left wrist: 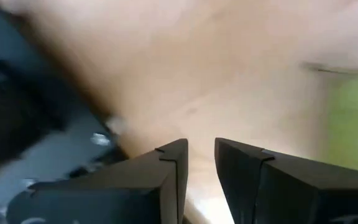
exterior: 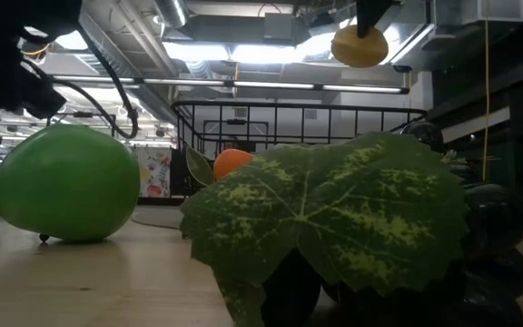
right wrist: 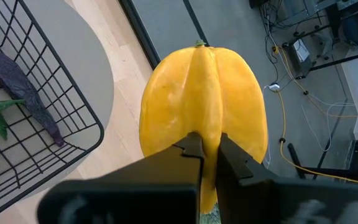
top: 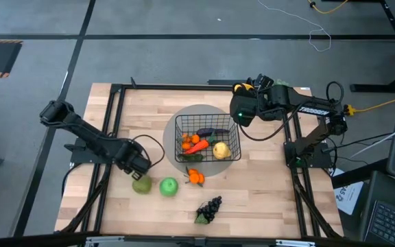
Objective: Build produce basket
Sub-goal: Put the yellow starfruit into the wire basket
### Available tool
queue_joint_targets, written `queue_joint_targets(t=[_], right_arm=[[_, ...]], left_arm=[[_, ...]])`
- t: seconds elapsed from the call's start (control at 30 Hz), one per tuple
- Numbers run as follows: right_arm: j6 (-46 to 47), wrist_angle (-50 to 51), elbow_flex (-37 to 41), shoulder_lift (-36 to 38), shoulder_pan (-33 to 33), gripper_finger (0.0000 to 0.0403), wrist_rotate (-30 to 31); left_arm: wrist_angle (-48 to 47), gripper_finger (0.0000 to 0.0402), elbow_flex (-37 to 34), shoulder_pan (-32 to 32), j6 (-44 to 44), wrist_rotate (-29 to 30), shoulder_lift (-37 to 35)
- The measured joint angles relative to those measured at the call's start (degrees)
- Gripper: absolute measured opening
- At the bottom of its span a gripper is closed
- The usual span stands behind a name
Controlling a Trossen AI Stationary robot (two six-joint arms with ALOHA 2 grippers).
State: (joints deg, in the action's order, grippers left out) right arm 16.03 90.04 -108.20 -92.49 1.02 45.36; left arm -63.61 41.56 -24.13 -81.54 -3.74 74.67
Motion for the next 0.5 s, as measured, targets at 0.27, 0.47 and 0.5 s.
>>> queue_joint_targets(t=[0.27, 0.47, 0.5], right_arm=[[0.0, 0.0, 0.0, 0.0, 0.0, 0.0006, 0.0], [0.0, 0.0, 0.0, 0.0, 0.0, 0.0006, 0.0], [0.0, 0.0, 0.0, 0.0, 0.0, 0.0006, 0.0]], left_arm=[[3.3, 0.0069, 0.0, 2.9, 8.3, 3.7, 0.0], [12.3, 0.0069, 0.0, 4.4, 22.4, 4.5, 0.0], [13.2, 0.0069, 0.1, 4.6, 25.3, 4.5, 0.0]])
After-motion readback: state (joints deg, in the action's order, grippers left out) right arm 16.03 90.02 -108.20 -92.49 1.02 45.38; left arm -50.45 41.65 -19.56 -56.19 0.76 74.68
